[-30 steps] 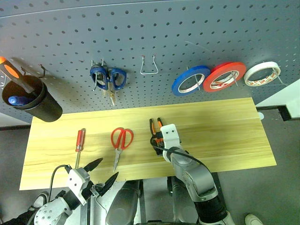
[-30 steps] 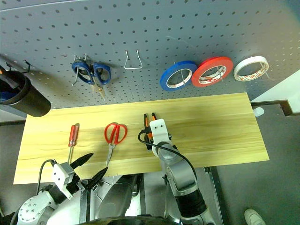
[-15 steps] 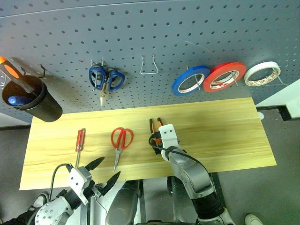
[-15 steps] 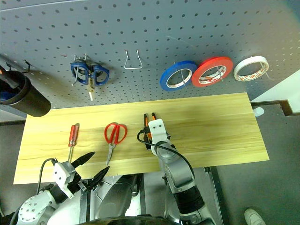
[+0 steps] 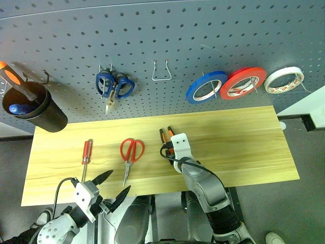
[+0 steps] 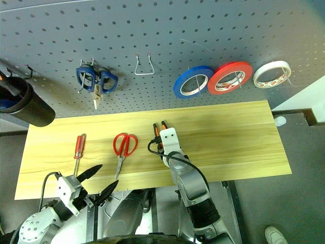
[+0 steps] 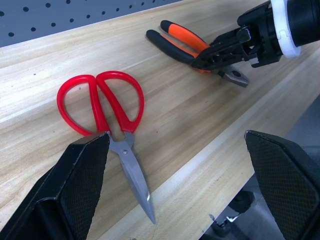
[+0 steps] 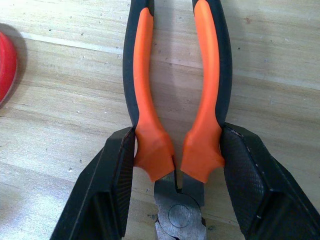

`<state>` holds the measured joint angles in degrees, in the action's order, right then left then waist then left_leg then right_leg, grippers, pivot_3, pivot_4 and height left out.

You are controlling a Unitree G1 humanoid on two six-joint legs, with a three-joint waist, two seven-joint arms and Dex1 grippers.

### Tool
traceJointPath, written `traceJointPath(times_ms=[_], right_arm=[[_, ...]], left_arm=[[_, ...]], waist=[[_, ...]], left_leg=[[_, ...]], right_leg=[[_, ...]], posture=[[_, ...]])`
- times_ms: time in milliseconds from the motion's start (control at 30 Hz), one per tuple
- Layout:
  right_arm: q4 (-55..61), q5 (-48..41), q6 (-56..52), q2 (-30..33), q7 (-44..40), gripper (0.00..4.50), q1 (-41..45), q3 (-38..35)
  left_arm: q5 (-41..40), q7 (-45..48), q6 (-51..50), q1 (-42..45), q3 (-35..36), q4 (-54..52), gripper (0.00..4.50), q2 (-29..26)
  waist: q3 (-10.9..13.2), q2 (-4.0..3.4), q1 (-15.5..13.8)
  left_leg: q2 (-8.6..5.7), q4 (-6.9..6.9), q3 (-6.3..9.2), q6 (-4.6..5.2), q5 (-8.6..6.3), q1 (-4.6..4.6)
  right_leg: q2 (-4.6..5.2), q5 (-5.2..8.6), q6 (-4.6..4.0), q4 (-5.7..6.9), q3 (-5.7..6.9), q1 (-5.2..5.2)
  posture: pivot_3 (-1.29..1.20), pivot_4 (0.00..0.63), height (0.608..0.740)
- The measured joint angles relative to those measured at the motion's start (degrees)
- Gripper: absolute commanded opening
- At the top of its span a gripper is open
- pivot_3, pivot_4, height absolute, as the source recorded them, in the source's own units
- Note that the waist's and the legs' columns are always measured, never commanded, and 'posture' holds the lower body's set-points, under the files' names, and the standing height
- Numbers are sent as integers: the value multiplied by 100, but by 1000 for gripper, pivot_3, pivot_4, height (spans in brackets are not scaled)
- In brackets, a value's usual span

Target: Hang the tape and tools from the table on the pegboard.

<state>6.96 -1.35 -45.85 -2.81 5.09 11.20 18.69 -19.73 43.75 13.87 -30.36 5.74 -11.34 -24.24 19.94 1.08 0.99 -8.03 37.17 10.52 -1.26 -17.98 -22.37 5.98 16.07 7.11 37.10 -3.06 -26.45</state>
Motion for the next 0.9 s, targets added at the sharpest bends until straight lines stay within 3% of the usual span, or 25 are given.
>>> traceJointPath(times_ms=[500,900], right_arm=[[216,-13,-1,21,-214,2191,-286,3],[2084,-256,-271,654,-926,2191,-1121,-168]], left_arm=[[-3,101,2,157,-3,156,4500,-10],[-138,300,10,402,-37,199,4500,-13]], waist=[[0,0,4],[0,0,-9]], left_leg=[[0,1,-1,0,0,0],[0,2,-1,0,0,-1]], right_leg=[[0,0,0,0,1,0],[1,0,0,-1,1,0]], posture=[[30,409,727],[21,399,727]])
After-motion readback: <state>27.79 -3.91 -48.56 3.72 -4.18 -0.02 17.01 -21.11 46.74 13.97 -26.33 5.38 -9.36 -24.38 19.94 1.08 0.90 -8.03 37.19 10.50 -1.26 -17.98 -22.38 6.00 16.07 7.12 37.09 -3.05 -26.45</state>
